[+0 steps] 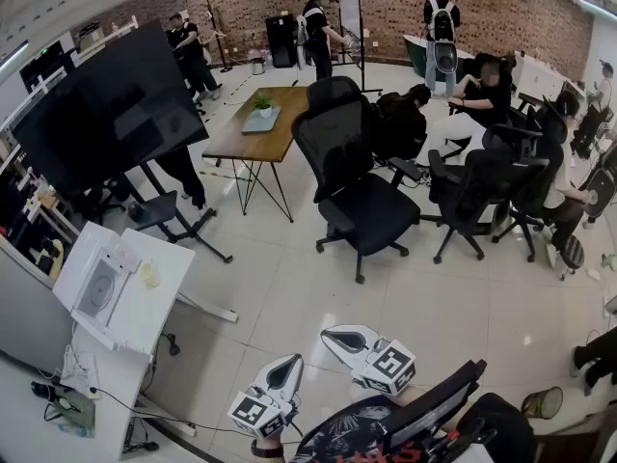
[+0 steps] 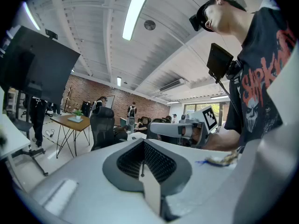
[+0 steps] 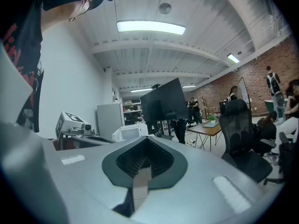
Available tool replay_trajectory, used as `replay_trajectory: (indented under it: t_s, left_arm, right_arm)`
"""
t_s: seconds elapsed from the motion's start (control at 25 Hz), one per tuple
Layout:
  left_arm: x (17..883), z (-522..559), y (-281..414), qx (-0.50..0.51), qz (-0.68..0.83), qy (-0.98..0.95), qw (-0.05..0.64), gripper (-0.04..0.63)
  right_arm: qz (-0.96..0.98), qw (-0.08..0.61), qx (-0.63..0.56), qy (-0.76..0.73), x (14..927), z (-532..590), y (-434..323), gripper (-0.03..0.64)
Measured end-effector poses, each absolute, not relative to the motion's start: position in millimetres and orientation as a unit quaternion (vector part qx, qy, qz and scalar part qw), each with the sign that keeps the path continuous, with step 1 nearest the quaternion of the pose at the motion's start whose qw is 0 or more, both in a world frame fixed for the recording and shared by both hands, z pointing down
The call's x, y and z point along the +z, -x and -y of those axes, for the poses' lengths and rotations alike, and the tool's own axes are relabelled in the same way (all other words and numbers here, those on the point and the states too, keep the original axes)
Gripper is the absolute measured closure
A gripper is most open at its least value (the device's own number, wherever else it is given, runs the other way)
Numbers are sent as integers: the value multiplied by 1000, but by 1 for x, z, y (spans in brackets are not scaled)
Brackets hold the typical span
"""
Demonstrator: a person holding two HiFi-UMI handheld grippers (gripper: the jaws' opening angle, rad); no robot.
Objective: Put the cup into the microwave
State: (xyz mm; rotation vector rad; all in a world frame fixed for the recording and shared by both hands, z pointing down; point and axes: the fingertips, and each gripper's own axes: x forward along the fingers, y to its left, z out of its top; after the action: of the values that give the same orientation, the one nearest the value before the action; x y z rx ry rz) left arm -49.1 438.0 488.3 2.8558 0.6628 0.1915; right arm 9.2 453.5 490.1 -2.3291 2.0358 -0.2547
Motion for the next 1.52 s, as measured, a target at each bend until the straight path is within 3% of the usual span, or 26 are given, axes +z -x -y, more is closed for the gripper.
replay_trajectory:
  t_s: [0.48, 1.52]
  left_arm:
    - [494, -412, 58, 54, -202, -972, 104, 595]
    - [512, -319, 107, 42, -140, -977, 158, 595]
  right_arm:
    - [-627, 50, -62, 775, 475, -424, -6, 615]
    - [-669, -5, -52, 741, 479, -324, 37, 615]
